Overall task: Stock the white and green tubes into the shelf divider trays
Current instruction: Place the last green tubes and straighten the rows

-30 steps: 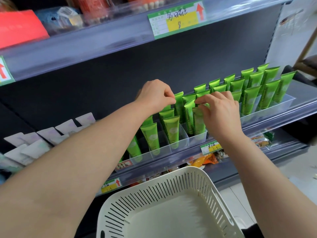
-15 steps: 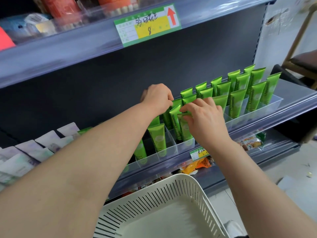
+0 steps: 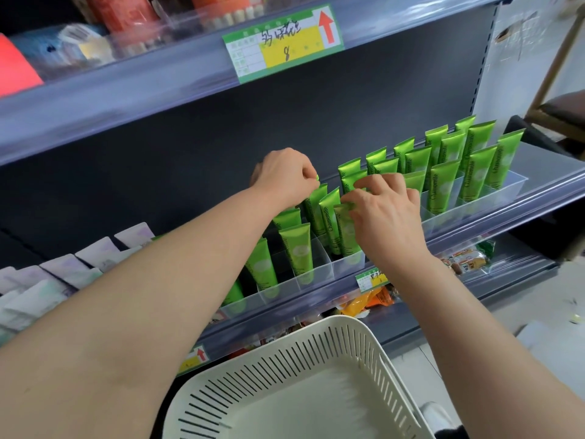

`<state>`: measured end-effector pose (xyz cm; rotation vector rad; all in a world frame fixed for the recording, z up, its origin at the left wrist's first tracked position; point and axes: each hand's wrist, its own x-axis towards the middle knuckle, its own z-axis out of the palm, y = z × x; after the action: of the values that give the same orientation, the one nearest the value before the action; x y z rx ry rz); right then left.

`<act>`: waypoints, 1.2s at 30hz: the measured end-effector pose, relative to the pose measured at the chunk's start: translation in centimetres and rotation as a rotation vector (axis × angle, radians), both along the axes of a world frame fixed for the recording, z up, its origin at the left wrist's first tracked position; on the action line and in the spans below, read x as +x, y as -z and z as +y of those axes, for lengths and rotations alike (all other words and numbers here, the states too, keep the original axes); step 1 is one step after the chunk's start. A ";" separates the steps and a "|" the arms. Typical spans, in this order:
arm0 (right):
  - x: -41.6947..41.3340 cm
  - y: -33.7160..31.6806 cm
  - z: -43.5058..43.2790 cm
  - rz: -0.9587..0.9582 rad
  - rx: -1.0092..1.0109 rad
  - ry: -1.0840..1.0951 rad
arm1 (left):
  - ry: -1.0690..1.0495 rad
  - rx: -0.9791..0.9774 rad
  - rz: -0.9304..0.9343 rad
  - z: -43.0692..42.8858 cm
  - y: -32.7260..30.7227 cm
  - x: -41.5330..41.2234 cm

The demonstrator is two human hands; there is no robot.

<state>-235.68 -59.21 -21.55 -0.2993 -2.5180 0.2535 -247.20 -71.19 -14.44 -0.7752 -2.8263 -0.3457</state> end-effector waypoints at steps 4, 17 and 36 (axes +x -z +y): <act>0.1 -0.2 -0.1 0.021 0.019 0.034 | 0.094 -0.003 -0.020 0.7 -0.3 0.8; -0.6 0.2 -0.6 0.044 0.003 -0.052 | 0.079 -0.150 -0.052 0.1 0.1 1.0; -0.8 0.7 -1.6 0.014 0.059 -0.094 | 0.085 0.004 -0.054 -0.7 0.1 1.0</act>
<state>-236.43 -60.84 -22.27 -0.1557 -2.5236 0.2172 -246.18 -71.93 -14.57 -0.9005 -2.8476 -0.3906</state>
